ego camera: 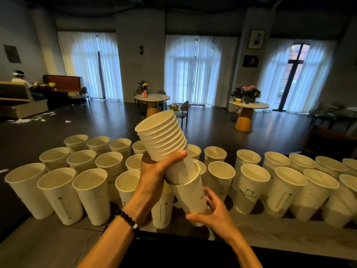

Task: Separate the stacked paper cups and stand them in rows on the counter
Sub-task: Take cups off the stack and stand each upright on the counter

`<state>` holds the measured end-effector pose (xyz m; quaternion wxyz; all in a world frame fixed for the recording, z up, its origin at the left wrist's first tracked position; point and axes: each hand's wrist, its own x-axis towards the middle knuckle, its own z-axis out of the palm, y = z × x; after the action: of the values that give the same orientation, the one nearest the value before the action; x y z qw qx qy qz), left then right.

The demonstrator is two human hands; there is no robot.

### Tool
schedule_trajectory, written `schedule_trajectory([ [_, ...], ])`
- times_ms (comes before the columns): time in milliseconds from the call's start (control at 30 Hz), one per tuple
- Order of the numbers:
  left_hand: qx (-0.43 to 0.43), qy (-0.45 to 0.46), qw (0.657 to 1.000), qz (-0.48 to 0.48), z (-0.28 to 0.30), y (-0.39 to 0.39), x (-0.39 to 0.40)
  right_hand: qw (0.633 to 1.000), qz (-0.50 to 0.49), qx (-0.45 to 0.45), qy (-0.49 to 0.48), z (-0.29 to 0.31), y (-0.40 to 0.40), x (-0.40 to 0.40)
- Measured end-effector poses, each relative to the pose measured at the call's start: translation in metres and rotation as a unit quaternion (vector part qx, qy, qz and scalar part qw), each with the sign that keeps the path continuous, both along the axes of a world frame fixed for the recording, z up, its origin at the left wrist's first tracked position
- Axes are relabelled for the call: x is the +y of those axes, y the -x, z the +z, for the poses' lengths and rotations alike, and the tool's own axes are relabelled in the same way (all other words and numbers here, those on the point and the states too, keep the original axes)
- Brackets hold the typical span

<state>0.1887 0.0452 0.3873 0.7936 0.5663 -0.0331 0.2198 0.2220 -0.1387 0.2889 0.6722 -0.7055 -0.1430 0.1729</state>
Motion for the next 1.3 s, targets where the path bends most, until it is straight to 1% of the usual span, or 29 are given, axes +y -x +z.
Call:
schedule_trajectory([
  [33,0.000,0.011,1.000,0.000,0.003,0.001,0.002,1.000,-0.013,-0.006,0.010,-0.007,-0.002,-0.002],
  [100,0.009,0.065,0.998,-0.016,0.008,0.003,0.009,0.999,-0.042,0.000,0.019,-0.028,-0.005,-0.005],
  [233,0.003,0.168,0.985,-0.031,0.018,0.007,0.020,0.997,-0.075,0.028,-0.008,-0.053,-0.011,-0.002],
  [300,-0.001,0.199,0.979,-0.035,0.021,0.007,0.028,0.996,-0.077,0.042,-0.011,-0.059,-0.013,0.002],
  [533,-0.009,0.213,0.977,-0.001,0.018,0.016,0.043,0.996,-0.074,0.056,-0.004,-0.064,-0.019,0.017],
  [667,-0.004,0.214,0.977,-0.012,0.016,0.018,0.038,0.996,-0.049,0.057,0.038,-0.059,-0.014,0.012],
  [733,0.007,0.208,0.977,-0.036,0.016,0.017,0.030,0.996,-0.052,0.047,0.046,-0.061,-0.012,-0.001],
  [767,0.018,0.205,0.977,-0.047,0.016,0.016,0.022,0.996,-0.070,0.035,0.045,-0.059,-0.009,-0.011],
  [833,0.034,0.198,0.977,-0.070,0.015,0.016,0.001,0.990,-0.137,0.020,0.009,-0.048,-0.003,-0.032],
  [867,0.041,0.187,0.978,-0.086,0.015,0.016,-0.010,0.987,-0.157,0.021,-0.014,-0.037,0.001,-0.041],
  [900,0.049,0.166,0.979,-0.105,0.015,0.015,-0.022,0.987,-0.153,0.029,-0.043,-0.027,0.003,-0.049],
  [933,0.056,0.139,0.981,-0.122,0.015,0.016,-0.036,0.989,-0.122,0.040,-0.071,-0.014,0.004,-0.059],
  [1000,0.064,0.080,0.985,-0.136,0.012,0.013,-0.064,0.988,-0.024,0.098,-0.114,0.003,0.012,-0.078],
  [1033,0.061,0.059,0.987,-0.135,0.009,0.011,-0.075,0.988,0.020,0.104,-0.115,0.012,0.016,-0.084],
  [1067,0.059,0.044,0.989,-0.131,0.007,0.010,-0.086,0.991,0.044,0.090,-0.086,0.015,0.018,-0.090],
  [1100,0.057,0.030,0.990,-0.123,0.006,0.008,-0.094,0.996,0.057,0.067,-0.029,0.020,0.023,-0.093],
  [1133,0.055,0.020,0.992,-0.115,0.004,0.006,-0.100,0.998,0.053,0.041,0.007,0.021,0.026,-0.096],
  [1200,0.043,0.002,0.993,-0.109,0.002,0.003,-0.112,0.999,0.043,0.015,0.031,0.022,0.027,-0.105],
  [1300,0.016,-0.040,0.996,-0.082,0.000,0.004,-0.126,0.999,0.011,0.006,0.050,0.017,0.022,-0.115],
])
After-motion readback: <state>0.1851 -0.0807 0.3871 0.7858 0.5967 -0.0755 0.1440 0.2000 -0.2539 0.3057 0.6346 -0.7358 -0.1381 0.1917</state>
